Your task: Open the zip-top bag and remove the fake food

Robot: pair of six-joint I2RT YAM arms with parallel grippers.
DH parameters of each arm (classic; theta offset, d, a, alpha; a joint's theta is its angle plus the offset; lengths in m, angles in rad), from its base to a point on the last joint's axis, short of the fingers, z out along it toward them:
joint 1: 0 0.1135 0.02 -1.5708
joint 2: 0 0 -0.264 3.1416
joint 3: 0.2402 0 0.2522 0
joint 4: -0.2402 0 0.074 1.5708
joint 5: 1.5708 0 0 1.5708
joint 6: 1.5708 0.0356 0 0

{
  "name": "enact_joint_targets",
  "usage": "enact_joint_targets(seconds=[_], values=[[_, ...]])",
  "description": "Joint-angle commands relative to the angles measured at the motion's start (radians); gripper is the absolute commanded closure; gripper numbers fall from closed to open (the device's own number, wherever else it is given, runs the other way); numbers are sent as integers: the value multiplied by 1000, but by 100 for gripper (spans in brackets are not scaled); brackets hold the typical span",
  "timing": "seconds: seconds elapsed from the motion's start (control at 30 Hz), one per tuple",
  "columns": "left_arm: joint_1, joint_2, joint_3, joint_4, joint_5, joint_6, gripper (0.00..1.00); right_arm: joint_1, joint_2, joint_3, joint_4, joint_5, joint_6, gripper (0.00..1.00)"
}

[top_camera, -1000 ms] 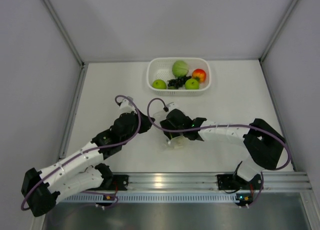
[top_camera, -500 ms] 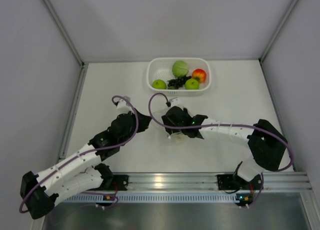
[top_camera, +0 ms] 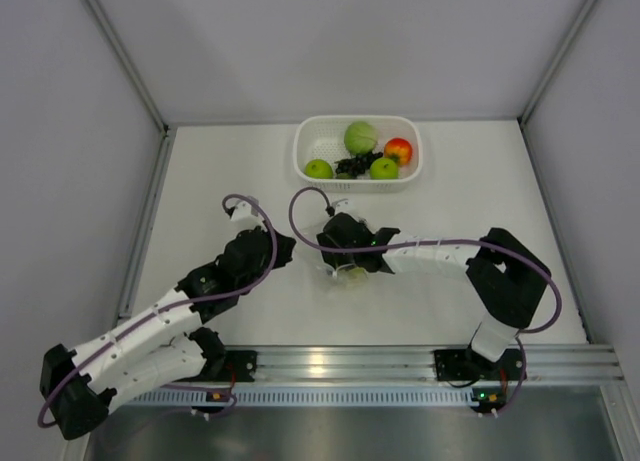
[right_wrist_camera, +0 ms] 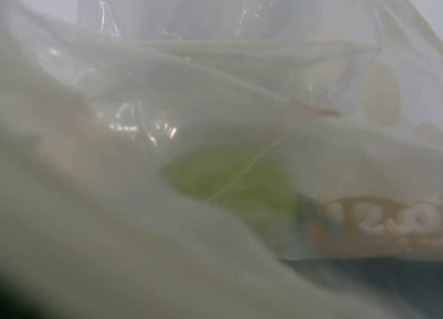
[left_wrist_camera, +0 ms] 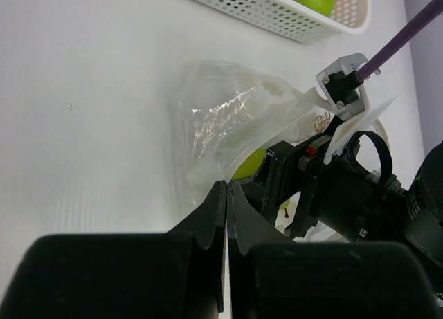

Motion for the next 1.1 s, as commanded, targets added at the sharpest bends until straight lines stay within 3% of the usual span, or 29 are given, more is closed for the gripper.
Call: enact_joint_targets(seconds=[0.0, 0.17, 0.27, 0.83, 1.07], values=[[4, 22, 31, 34, -17, 19, 100, -18, 1, -31, 20, -48, -14, 24], [4, 32, 33, 36, -24, 16, 100, -17, -45, -53, 43, -77, -36, 17], [4, 41, 30, 36, -26, 17, 100, -20, -76, -68, 59, -103, -39, 7], [4, 82, 23, 34, -50, 14, 100, -38, -235, -160, 106, -28, 81, 12], [4, 90, 20, 33, -79, 0, 100, -44, -306, -221, 178, -57, 47, 12]])
